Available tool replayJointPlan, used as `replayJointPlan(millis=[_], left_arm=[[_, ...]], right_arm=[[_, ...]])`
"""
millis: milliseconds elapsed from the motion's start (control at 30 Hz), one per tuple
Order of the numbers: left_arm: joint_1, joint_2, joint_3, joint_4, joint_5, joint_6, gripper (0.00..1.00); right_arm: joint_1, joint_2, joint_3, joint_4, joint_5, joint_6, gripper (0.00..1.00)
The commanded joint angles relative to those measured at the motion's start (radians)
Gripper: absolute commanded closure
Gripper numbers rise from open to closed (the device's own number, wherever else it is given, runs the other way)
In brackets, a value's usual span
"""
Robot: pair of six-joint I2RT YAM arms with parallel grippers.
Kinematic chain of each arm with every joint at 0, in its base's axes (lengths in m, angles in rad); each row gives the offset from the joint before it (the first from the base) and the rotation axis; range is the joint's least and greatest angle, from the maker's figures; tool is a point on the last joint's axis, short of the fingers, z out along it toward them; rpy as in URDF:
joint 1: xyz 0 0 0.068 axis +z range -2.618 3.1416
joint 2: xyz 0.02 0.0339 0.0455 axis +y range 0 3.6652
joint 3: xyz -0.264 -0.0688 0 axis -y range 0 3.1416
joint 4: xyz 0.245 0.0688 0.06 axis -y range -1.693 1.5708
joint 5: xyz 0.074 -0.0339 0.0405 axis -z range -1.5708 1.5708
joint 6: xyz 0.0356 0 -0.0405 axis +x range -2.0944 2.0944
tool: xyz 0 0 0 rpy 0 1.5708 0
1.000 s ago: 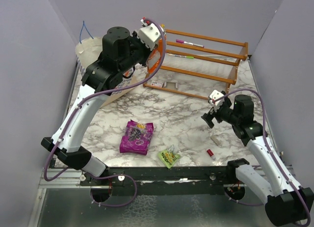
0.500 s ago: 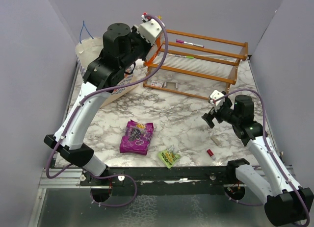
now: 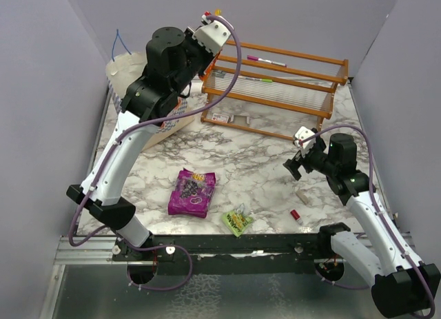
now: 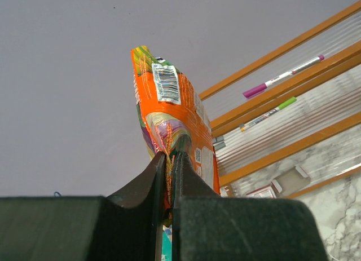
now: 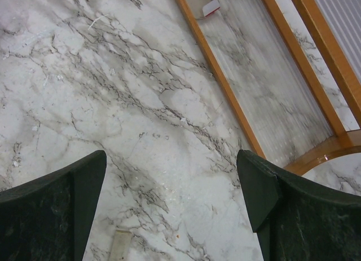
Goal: Place the snacks into the paper bag
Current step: Place the snack in the paper bag.
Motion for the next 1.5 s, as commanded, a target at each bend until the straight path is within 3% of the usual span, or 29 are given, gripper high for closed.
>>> replayJointPlan(millis=[0,433,800,1200,1467], left_arm=[[0.005,0.019,0.064,0.09,-0.074,0.05,1.0],[0.054,0.067,0.087,0.186,-0.161,0.163,1.0],[0.258,0.095,0.1,0.184,-0.099,0.161,1.0],[0.456,-0.005,-0.117,0.154,-0.008,0.114,1.0],[0.519,-0.059,-0.298,0.178,0.018,0.082,1.0]], right_arm=[[-0.008,0.003,-0.012,0.03,-0.019,0.006,0.0],[-0.008,0.025,-0.008,0.013,-0.017,-0.008,0.0],[-0.008,0.027,-0.009,0.012,-0.016,-0.011,0.01],[-0.008,0.026,-0.011,0.009,-0.018,-0.017,0.01],[-0.008,0.027,-0.013,0.012,-0.014,-0.018,0.01]])
